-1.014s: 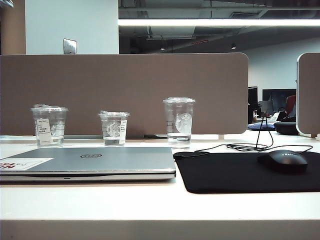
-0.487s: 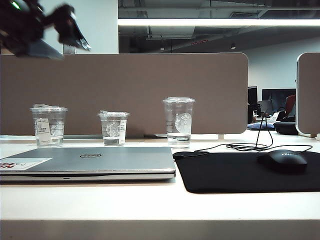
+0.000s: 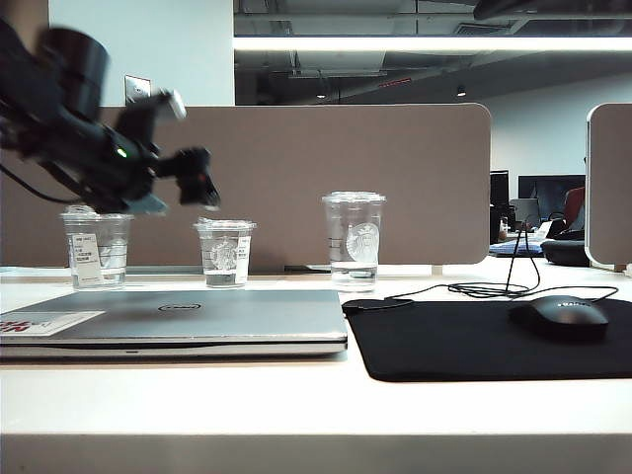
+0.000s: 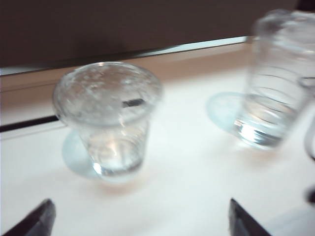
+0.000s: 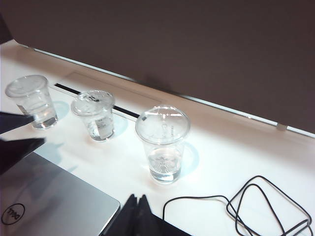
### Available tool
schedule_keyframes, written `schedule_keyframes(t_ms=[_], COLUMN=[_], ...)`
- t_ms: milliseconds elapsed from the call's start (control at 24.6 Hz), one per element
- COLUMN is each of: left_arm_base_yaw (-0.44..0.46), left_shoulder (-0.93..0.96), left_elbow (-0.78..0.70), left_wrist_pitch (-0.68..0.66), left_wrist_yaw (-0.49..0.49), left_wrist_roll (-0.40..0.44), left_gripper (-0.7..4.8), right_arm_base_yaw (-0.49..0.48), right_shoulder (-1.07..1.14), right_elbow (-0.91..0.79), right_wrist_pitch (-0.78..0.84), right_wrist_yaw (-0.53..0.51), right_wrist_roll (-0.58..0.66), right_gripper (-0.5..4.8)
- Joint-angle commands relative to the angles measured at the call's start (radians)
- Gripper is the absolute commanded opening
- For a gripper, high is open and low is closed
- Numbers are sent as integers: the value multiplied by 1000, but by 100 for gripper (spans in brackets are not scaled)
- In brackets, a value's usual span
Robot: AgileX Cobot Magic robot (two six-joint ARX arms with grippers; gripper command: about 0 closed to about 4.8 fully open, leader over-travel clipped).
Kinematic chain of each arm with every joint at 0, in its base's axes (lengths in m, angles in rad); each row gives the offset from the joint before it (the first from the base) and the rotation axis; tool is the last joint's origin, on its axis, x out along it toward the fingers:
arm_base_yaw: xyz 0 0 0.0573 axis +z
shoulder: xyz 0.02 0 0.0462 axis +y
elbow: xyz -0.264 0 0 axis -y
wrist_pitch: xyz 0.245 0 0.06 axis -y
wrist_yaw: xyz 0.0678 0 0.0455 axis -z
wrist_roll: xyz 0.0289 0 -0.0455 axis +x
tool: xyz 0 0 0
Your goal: Pick up the coffee cup on the middle and place it on the right side of the laptop.
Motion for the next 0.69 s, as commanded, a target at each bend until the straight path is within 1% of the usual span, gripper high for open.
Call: schedule_keyframes(t_ms=[41, 122, 203, 284, 690], left_arm_base_yaw=[1, 0, 0, 0, 0], left_shoulder=[94, 153, 245, 281, 438], left_elbow=[90, 148, 253, 293, 471], left_wrist_pitch=[16, 15, -8, -17, -63], left_wrist_yaw=[-48, -79, -78, -77, -88], left_wrist_roll=[0, 0, 0, 0, 0], left_gripper=[479, 479, 479, 479, 479], right_arm_base_yaw=[2, 2, 2, 2, 1], right_shoulder=[6, 15, 19, 19, 23], right_elbow=[8, 8, 8, 8, 7], right_wrist_pitch=[18, 24, 25, 25, 10], right_wrist_yaw=[-2, -2, 5, 13, 13], right_wrist_roll=[-4, -5, -15, -33, -34], right_gripper=[-5, -5, -5, -5, -6])
